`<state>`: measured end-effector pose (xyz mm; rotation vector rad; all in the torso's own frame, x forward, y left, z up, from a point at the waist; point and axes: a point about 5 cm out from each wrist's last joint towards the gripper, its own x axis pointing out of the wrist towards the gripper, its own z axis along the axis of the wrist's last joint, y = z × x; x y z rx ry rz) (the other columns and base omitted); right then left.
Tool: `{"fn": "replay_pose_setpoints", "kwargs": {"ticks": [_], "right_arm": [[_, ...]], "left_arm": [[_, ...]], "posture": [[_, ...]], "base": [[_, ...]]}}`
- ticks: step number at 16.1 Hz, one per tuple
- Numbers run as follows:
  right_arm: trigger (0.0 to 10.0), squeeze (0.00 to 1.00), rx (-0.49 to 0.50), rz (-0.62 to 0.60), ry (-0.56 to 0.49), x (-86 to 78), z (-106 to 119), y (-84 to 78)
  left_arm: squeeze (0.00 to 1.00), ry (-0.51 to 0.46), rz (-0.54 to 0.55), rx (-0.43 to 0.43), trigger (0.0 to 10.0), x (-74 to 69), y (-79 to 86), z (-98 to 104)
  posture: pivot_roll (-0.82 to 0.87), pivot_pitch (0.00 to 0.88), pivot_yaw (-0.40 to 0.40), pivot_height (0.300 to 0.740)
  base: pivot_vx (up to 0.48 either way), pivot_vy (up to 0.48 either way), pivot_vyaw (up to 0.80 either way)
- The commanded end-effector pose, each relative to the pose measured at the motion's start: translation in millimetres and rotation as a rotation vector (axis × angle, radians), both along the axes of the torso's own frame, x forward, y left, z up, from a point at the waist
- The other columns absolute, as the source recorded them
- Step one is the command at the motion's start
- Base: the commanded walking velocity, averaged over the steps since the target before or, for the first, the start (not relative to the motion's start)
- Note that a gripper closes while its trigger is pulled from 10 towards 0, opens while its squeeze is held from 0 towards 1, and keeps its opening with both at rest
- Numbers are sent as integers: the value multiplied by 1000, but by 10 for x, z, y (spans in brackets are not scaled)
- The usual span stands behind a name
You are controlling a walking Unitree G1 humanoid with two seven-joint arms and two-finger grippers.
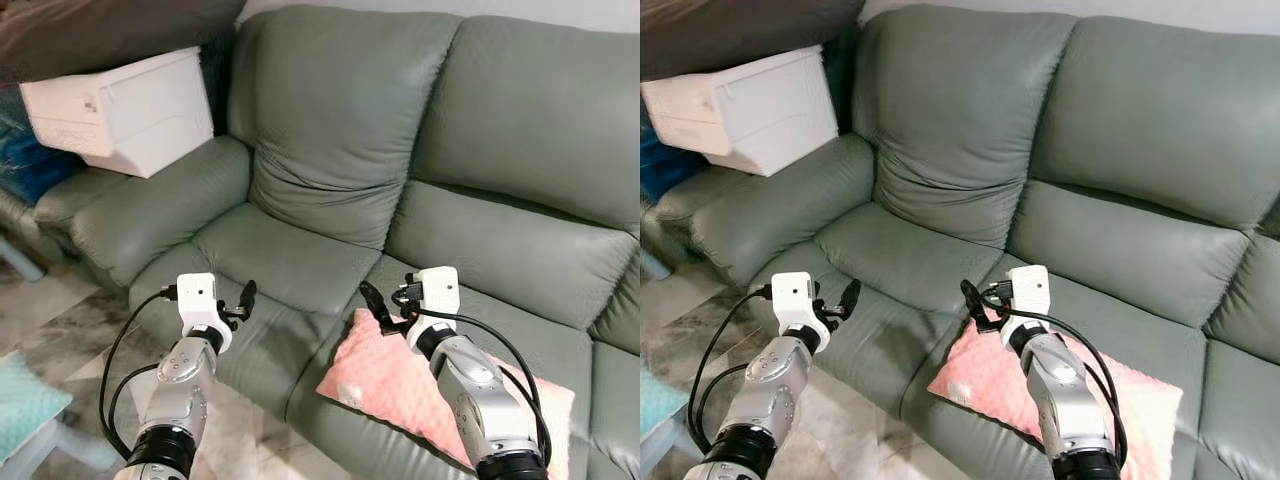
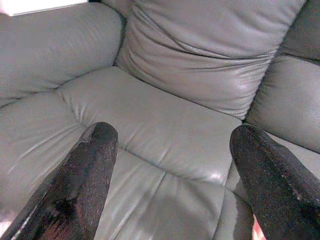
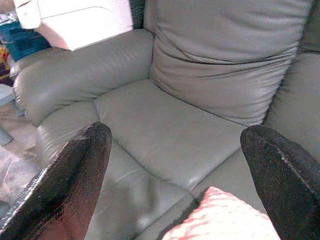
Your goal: Move the pillow to the sofa
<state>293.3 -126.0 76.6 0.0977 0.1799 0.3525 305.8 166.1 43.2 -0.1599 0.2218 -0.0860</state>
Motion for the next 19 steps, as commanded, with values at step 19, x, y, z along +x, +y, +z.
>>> {"fn": "replay_pose_setpoints", "kwargs": {"ticks": [19], "right_arm": [[10000, 0, 20, 20, -13, 27, 45, 38]], "left_arm": [[0, -6, -14, 33, 10000, -7, 17, 10]], "posture": [[-167, 0, 66, 740]], "base": [[-13, 329, 0]]}}
